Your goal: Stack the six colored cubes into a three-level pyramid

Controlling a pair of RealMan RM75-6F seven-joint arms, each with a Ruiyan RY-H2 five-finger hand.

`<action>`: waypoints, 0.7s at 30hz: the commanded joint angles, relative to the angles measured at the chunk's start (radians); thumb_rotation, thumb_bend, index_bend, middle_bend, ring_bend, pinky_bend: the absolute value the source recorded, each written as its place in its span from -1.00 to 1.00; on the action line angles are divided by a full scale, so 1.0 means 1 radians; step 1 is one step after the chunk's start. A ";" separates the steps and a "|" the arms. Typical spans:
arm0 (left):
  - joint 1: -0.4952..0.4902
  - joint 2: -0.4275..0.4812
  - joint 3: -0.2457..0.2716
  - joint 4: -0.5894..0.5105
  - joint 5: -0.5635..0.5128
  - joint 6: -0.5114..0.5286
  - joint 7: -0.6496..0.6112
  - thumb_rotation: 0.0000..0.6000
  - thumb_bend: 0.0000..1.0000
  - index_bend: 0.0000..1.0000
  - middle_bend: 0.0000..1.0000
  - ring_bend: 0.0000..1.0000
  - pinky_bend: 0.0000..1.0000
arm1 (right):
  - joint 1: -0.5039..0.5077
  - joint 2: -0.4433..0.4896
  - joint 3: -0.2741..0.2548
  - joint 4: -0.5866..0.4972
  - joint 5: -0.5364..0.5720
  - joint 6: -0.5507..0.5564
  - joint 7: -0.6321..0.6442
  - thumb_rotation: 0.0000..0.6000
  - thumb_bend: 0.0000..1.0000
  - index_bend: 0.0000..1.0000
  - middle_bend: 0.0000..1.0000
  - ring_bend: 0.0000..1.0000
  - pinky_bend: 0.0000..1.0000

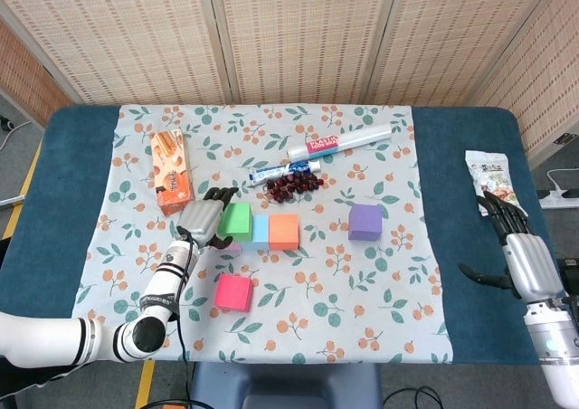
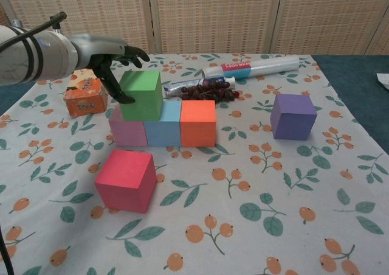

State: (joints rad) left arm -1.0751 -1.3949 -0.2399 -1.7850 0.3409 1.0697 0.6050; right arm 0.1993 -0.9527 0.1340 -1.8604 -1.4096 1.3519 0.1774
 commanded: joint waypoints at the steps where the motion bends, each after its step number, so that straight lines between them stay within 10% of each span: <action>1: 0.005 0.007 0.001 -0.010 0.005 0.000 -0.005 1.00 -0.37 -1.00 -1.00 -1.00 -0.49 | 0.002 0.001 0.000 0.000 0.001 -0.004 0.001 1.00 -0.87 -1.00 -1.00 -1.00 -1.00; 21: 0.342 0.185 0.148 -0.055 0.524 0.225 -0.278 1.00 -0.37 -0.90 -1.00 -1.00 -0.79 | 0.212 -0.172 0.047 0.160 0.146 -0.294 -0.109 1.00 -0.88 -1.00 -1.00 -1.00 -1.00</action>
State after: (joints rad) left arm -0.7742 -1.2308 -0.1156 -1.8648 0.8198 1.2589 0.3704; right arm 0.3786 -1.0864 0.1688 -1.7346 -1.2978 1.0920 0.1036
